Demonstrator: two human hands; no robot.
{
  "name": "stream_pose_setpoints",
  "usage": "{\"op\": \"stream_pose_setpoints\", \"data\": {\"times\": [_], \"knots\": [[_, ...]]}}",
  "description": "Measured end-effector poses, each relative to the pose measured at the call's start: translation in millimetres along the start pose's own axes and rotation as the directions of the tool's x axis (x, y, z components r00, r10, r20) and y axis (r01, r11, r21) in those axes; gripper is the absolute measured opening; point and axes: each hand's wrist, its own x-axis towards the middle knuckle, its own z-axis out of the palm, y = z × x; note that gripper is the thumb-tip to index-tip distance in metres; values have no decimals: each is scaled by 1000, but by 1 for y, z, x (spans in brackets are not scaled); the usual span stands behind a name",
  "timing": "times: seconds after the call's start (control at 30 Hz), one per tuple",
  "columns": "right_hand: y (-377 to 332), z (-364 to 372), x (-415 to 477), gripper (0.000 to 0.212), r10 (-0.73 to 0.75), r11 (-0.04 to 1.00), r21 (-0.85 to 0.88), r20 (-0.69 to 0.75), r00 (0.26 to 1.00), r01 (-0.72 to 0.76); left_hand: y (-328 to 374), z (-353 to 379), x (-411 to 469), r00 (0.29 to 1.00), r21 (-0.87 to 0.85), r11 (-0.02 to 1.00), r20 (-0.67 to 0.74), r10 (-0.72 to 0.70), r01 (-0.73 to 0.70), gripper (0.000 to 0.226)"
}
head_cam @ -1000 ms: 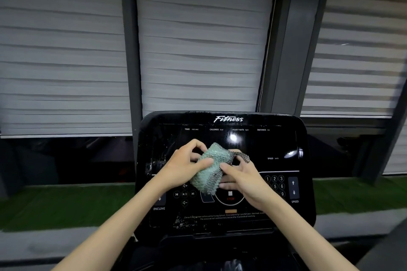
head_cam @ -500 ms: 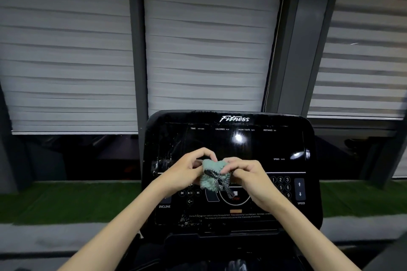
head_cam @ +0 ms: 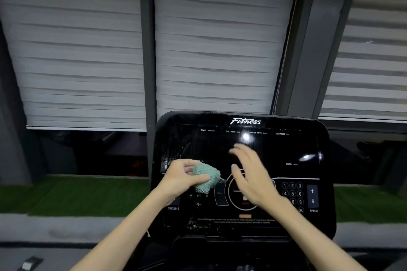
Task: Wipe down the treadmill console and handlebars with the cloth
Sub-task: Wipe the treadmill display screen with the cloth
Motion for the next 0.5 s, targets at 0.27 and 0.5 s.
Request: {"op": "stream_pose_setpoints", "data": {"times": [0.27, 0.5], "knots": [[55, -40, 100, 69, 60, 873, -482, -42, 997, -73, 27, -25, 15, 900, 422, 891, -302, 313, -169, 17], [62, -33, 129, 67, -47, 861, -505, 34, 998, 58, 67, -59, 79, 880, 419, 907, -411, 239, -51, 30]]}}
